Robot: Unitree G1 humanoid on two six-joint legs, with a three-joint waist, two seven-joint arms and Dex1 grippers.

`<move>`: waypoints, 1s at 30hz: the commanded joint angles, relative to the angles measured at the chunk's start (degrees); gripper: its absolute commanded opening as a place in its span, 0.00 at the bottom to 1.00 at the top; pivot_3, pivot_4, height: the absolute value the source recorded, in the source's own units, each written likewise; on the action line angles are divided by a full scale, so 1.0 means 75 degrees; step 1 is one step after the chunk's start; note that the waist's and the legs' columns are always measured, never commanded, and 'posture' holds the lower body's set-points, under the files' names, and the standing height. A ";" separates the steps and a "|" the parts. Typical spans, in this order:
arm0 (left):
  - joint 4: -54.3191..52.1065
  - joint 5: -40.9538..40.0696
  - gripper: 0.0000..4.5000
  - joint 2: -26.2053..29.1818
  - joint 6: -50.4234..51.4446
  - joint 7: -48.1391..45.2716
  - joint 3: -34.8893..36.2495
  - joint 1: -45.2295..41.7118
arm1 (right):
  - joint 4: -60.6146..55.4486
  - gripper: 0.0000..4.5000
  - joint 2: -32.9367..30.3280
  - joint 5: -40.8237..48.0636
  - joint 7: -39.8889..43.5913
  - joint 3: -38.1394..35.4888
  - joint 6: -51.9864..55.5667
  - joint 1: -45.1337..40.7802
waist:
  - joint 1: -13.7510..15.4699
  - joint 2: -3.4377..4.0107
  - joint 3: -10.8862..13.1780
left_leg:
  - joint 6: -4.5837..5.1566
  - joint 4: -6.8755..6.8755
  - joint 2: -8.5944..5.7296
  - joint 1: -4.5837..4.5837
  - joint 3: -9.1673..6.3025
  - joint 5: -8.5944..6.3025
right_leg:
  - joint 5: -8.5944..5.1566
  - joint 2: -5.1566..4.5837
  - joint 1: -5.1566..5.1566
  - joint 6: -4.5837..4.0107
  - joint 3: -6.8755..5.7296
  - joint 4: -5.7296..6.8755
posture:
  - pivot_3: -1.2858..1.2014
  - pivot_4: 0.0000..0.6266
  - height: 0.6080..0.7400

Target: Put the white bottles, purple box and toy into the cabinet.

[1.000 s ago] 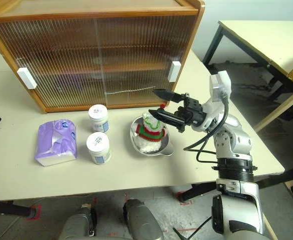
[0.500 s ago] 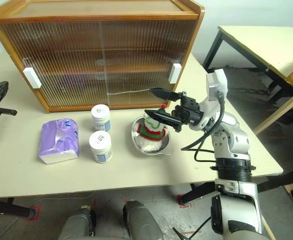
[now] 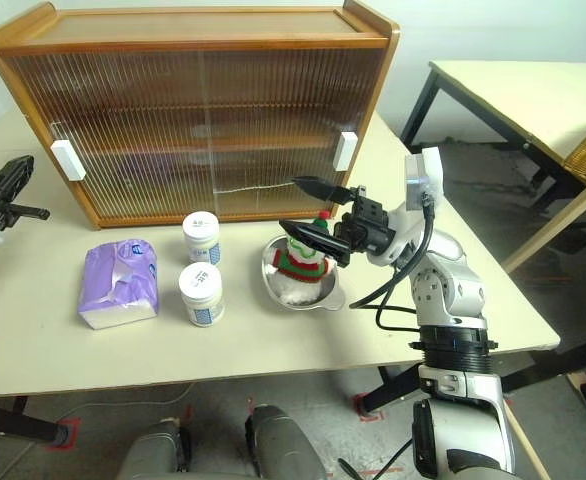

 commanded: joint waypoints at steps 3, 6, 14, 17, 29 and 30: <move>0.0378 0.0146 0.01 -0.0094 -0.0200 -0.0066 -0.0148 -0.0208 | -0.0196 1.00 -0.0034 -0.0001 -0.0061 0.0093 -0.0008 0.0040 | -0.0071 -0.0004 -0.0009 | 0.0000 0.0003 -0.0004 0.0000 0.0000 0.0000 | 0.0002 0.0001 0.0002 0.0002 0.0000 0.0000 | 0.44 0.09 1.00; 0.0631 0.0228 0.01 -0.0131 -0.0383 -0.0012 -0.0143 -0.0339 | -0.0223 1.00 -0.0080 0.0022 -0.0057 0.0077 0.0020 0.0041 | -0.0121 -0.0003 -0.0011 | 0.0000 0.0005 -0.0010 0.0000 0.0001 0.0000 | 0.0001 0.0002 0.0005 0.0003 -0.0001 0.0000 | 0.44 0.09 1.00; 0.1045 0.0339 0.01 -0.0134 -0.0554 -0.0086 -0.0143 -0.0464 | -0.0281 1.00 -0.0163 0.0047 -0.0085 0.0051 0.0060 0.0079 | -0.0252 -0.0003 -0.0014 | 0.0000 0.0004 -0.0045 -0.0005 0.0000 0.0000 | -0.0009 0.0002 0.0007 0.0022 -0.0001 0.0000 | 0.44 0.09 1.00; 0.1239 0.0428 0.01 -0.0113 -0.0637 -0.0141 -0.0189 -0.0520 | -0.0275 1.00 -0.0171 0.0050 -0.0104 0.0065 0.0078 0.0029 | -0.0285 -0.0003 -0.0014 | 0.0001 0.0004 -0.0060 -0.0005 -0.0002 0.0001 | -0.0014 -0.0002 0.0013 0.0030 -0.0001 0.0000 | 0.44 0.09 1.00; 0.1277 0.0493 0.01 -0.0418 -0.0585 -0.0446 -0.0746 -0.0840 | -0.0502 1.00 -0.0193 0.0094 -0.0191 0.0049 0.0146 0.0125 | -0.0300 -0.0003 -0.0016 | 0.0006 0.0012 -0.0108 -0.0007 -0.0009 0.0005 | -0.0029 -0.0018 0.0032 0.0056 0.0002 -0.0001 | 0.43 0.09 1.00; 0.1247 0.0501 0.01 -0.0452 -0.0564 -0.0447 -0.0790 -0.0868 | -0.0537 1.00 -0.0192 0.0106 -0.0216 0.0038 0.0161 0.0151 | -0.0302 -0.0003 -0.0017 | 0.0006 0.0013 -0.0112 -0.0007 -0.0009 0.0005 | -0.0032 -0.0019 0.0033 0.0060 0.0003 -0.0001 | 0.43 0.09 1.00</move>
